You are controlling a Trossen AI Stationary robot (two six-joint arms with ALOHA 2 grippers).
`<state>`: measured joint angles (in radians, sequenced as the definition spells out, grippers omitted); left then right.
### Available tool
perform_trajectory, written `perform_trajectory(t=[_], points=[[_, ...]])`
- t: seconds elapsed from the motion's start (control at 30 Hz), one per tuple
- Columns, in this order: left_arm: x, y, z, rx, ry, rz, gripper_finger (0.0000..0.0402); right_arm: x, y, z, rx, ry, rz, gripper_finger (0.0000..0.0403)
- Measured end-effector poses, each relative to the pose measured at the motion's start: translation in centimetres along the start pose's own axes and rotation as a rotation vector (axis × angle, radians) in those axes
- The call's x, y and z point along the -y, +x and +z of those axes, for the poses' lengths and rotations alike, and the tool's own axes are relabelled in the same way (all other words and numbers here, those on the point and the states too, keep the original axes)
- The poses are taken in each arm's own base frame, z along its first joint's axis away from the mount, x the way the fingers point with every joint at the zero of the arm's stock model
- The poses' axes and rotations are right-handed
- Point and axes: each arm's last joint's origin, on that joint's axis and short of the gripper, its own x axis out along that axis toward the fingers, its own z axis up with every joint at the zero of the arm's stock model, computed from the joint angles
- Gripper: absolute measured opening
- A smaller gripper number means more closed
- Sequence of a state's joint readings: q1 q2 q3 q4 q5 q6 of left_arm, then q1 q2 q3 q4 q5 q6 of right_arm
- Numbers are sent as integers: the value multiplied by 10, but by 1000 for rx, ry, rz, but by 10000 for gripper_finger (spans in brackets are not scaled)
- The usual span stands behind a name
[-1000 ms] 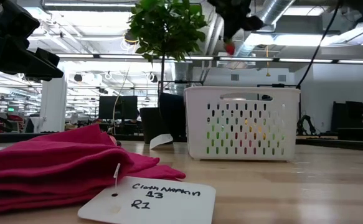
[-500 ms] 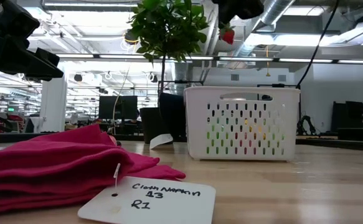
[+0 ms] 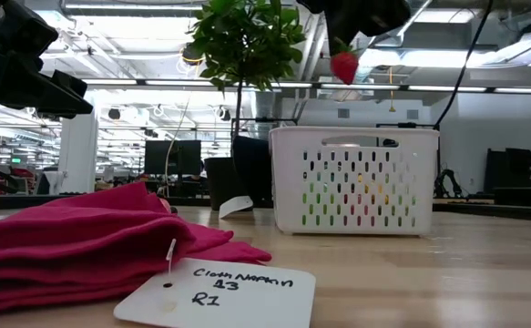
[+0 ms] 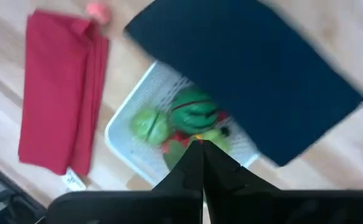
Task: Pick and placing Produce into tupperware
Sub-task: Put the strawberry into the bin, then put the peach into the bin
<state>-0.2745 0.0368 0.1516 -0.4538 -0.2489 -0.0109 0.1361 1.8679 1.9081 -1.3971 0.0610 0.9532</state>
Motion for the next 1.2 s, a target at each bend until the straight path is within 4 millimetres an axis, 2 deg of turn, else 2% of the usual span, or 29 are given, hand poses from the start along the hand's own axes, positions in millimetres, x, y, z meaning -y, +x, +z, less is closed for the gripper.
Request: perform_trajectory(t=[0.2,0.3,0.43,0.53,0.7,0.83,0.9,1.2], points=[[0,0,0,0,0,1,100,-18,25,-26,15,73,-1,24],[0,0,0,0,0,0,100,-20,34,-33,48,123,-27,23],[0,0,0,0,0,0,100,-23,56,-36,26,140,-51,32],[0,0,0,0,0,0,100,-29,71,-32,26,147,-34,37],[0,0,0,2,-1,1,100,-24,82,-24,3,262,-90,41],[0,0,0,4,-1,1,100,-22,99,-18,-21,329,-127,52],[0,0,0,4,-1,0,100,-20,101,-19,-30,339,-151,57],[0,0,0,3,-1,1,100,-23,97,-4,37,265,-41,59]])
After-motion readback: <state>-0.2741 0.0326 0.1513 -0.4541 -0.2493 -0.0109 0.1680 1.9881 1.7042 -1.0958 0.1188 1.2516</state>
